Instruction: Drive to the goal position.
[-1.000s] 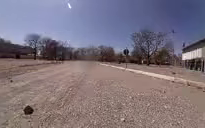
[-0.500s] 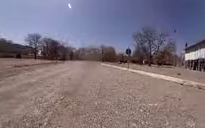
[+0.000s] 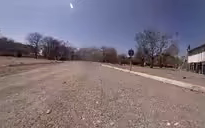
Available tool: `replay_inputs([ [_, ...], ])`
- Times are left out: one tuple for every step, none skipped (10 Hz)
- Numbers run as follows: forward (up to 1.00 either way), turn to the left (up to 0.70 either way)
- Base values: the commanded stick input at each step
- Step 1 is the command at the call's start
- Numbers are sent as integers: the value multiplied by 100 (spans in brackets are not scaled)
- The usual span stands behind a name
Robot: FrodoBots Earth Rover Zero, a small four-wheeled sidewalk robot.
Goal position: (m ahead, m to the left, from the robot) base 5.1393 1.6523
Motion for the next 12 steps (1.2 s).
replay_inputs([
  [100,0],
  [100,0],
  [100,0],
  [100,0],
  [100,0],
  [100,0],
  [100,0],
  [100,-27],
  [100,-27],
  [100,-27],
  [100,-15],
  [100,-2],
])
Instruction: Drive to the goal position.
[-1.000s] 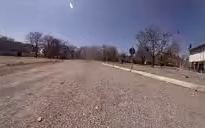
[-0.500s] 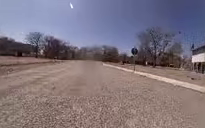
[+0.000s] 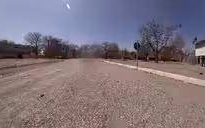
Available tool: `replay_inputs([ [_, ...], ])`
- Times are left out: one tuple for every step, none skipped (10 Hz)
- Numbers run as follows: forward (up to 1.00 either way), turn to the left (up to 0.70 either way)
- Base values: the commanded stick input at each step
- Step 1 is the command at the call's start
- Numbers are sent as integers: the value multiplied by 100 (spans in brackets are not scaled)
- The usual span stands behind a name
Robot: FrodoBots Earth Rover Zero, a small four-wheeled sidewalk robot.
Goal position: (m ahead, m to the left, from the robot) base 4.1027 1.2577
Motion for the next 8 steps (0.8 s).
replay_inputs([
  [100,0],
  [100,0],
  [100,0],
  [100,0],
  [100,0],
  [100,0],
  [100,0],
  [100,0],
])
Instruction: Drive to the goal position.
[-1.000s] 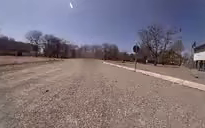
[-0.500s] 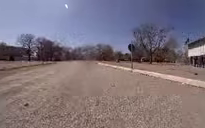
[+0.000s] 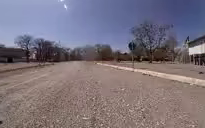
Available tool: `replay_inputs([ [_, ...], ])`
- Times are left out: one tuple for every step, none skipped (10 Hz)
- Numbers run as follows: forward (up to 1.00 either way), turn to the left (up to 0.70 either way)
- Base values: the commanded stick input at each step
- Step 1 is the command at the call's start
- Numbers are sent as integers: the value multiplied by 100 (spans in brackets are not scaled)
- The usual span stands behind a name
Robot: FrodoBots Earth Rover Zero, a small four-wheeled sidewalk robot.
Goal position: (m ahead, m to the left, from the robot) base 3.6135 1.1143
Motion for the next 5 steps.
replay_inputs([
  [100,0],
  [100,0],
  [100,0],
  [100,0],
  [100,0],
])
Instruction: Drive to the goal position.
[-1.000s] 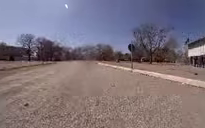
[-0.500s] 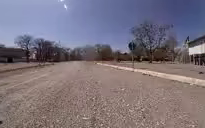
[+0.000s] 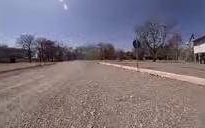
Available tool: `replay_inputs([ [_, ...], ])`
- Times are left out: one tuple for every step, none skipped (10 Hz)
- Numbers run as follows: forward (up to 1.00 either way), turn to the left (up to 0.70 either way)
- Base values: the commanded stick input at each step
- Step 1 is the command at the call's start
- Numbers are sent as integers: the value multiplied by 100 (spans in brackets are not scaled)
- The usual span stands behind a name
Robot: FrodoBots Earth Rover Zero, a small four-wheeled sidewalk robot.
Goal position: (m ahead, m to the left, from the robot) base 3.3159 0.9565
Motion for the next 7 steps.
replay_inputs([
  [100,0],
  [100,0],
  [100,0],
  [100,0],
  [100,0],
  [100,0],
  [100,0],
])
